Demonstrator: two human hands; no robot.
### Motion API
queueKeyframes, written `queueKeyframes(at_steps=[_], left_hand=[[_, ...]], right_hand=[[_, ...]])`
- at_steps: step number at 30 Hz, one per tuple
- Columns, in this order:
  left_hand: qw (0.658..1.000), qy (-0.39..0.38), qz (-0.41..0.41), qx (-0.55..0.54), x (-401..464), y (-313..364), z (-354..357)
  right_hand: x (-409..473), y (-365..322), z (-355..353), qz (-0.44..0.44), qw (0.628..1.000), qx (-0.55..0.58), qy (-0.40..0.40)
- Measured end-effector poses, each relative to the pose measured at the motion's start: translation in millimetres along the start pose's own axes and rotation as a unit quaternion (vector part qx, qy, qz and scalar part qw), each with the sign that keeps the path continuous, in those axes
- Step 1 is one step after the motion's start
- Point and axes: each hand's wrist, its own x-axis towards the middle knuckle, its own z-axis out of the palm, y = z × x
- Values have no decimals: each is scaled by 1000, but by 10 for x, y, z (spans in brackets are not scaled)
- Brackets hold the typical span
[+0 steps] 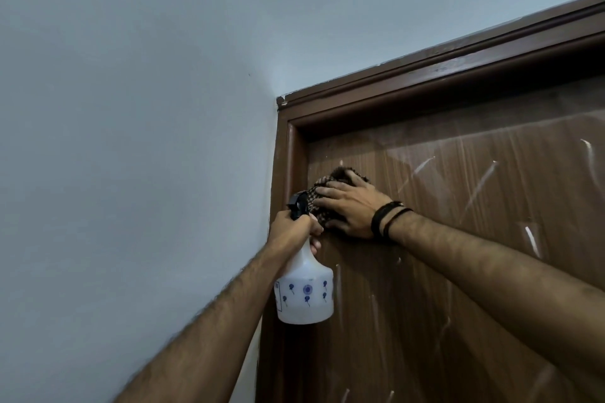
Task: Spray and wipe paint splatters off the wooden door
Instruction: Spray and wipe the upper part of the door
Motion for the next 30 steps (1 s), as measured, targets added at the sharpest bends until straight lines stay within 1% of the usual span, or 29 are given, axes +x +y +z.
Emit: queueKeyframes(at_steps=[1,2,5,8,11,14,17,19,20,22,24,26,28,30], left_hand=[[1000,1,0,2,-8,10,0],[1000,1,-2,3,-15,19,4],[1000,0,-7,6,-40,47,17],[1000,-7,-2,16,-34,106,3],[1000,-1,1,10,-14,156,-1],[1000,2,-6,1,-25,131,41],[1000,-17,-12,8,-63,57,92],[999,-26,-15,9,-81,12,143],[999,-29,-16,8,-86,2,170],[999,-35,-14,2,-93,0,246],[999,-44,-10,-9,-96,11,347],[998,-61,-8,-22,-96,43,461],[996,-81,-2,-29,-85,95,580],[994,-106,6,-28,-67,142,690]], right_hand=[[72,70,-53,8,1000,-21,8],[161,144,-112,34,999,-28,12],[470,316,-269,128,992,7,-4],[637,310,-278,148,988,39,-8],[543,155,-181,142,989,50,13],[251,3,-24,78,996,46,17],[-71,-92,111,11,1000,28,4],[-202,-98,125,15,1000,26,1],[-232,-95,118,36,998,41,23],[-280,-57,69,109,980,112,121],[-350,57,-13,192,941,137,243],[-446,250,-132,254,902,120,327],[-569,494,-280,299,873,109,370],[-715,751,-375,335,857,86,382]])
